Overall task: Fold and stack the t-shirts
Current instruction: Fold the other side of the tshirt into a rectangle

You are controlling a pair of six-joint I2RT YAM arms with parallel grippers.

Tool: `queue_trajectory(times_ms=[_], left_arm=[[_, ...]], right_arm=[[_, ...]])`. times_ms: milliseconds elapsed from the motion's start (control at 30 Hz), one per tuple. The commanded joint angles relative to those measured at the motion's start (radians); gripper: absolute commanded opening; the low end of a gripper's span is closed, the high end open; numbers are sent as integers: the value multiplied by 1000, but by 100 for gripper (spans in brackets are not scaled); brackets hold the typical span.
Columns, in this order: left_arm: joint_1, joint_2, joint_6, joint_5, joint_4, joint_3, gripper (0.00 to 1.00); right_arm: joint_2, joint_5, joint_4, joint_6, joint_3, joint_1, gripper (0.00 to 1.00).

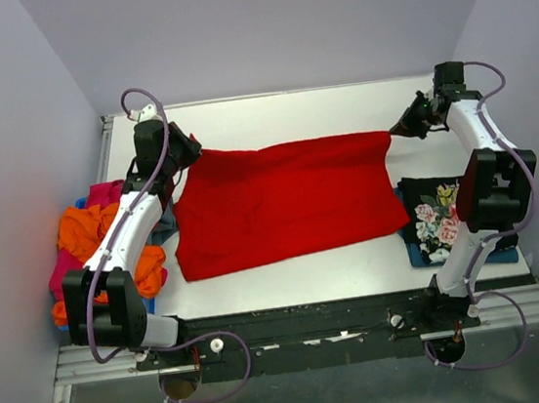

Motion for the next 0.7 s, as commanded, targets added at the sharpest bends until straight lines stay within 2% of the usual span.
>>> queue_trajectory(times_ms=[0,400,667], left_arm=[[-24,-80,24,-88,-21,-45,0],[-65,-237,-2,-213,-114,-198,0],[-91,-335,-36,-220,-165,-327,0]], right_arm=[[-54,40,22,1,-59,-17,1],[-97,43,74,3,-183,-22,1],[-111,60,100,14,-265,-23,1]])
